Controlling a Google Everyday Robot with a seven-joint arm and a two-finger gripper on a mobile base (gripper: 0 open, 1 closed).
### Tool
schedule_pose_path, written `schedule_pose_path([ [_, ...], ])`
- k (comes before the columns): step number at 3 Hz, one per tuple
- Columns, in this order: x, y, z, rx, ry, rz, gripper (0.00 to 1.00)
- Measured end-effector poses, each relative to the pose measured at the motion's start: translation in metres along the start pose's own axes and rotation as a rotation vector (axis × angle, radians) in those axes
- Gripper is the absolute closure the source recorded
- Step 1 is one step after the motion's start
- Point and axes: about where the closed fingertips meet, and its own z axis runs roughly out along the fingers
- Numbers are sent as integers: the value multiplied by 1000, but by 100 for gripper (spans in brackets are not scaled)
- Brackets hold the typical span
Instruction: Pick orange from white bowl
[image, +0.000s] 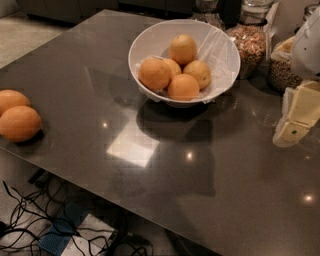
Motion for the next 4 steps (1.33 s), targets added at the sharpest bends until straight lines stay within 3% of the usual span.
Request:
schedule_pose_path([
  [1, -1, -1, 0, 3, -4, 0, 0],
  [2, -26, -20, 12, 12, -85, -33, 0],
  [4, -98, -64, 21, 67, -332, -138, 0],
])
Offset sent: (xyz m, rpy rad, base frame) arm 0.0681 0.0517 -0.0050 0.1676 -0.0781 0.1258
